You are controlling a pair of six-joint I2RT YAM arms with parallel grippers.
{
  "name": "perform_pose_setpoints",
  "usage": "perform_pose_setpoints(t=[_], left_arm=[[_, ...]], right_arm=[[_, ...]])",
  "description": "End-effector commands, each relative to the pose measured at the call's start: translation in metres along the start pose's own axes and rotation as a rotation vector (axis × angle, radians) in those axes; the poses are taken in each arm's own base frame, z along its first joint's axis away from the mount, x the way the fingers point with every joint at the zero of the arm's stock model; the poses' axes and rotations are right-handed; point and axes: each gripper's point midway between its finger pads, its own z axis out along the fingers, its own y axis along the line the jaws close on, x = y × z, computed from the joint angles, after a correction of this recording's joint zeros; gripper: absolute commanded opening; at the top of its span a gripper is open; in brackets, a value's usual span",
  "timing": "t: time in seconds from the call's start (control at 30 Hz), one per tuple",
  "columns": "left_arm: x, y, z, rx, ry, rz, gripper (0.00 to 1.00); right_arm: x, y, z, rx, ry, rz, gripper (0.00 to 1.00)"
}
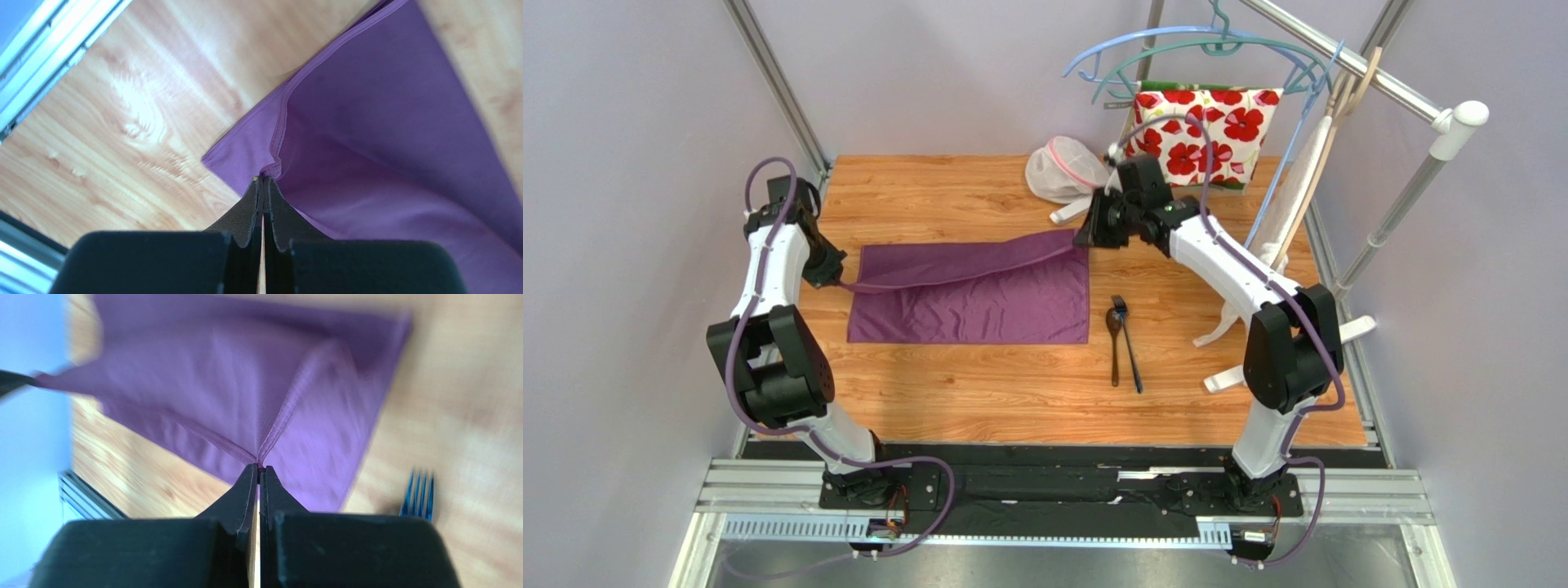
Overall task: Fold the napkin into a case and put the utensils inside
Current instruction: Fold and flatten the napkin at the center of the board.
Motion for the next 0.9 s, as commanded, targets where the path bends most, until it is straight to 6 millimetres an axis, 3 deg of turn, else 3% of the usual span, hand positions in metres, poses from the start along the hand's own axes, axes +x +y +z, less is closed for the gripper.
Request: perform_pose_setpoints(t=[0.0, 0.03, 0.17, 0.27, 0.5, 0.63, 0.87], left_arm=[[0.022, 0.019, 0.008, -0.061, 0.038, 0.031, 0.00], [0.030, 0.024, 0.013, -0.074, 0.062, 0.037, 0.00], [0.045, 0.035, 0.026, -0.122, 0.114, 0.055, 0.00], [0.051, 0.039, 0.035, -0.143, 0.139, 0.075, 0.00], [0.055, 0.051, 0.038, -0.198, 0.140, 0.093, 0.00], [0.060, 0.052, 0.043, -0.207, 0.159, 0.088, 0.00], [0.061, 0.053, 0.047, -0.218, 0.160, 0.089, 0.00]], right_arm=[[0.067, -0.025, 0.010, 0.012, 0.153, 0.068, 0.00], [0.090, -0.034, 0.010, 0.025, 0.200, 0.083, 0.00], [0.119, -0.052, 0.011, 0.055, 0.248, 0.104, 0.00], [0.133, -0.053, 0.010, 0.037, 0.281, 0.124, 0.00], [0.145, -0.048, 0.001, 0.022, 0.302, 0.126, 0.00], [0.162, -0.050, 0.009, 0.025, 0.344, 0.135, 0.00], [0.174, -0.058, 0.021, 0.041, 0.359, 0.169, 0.00]])
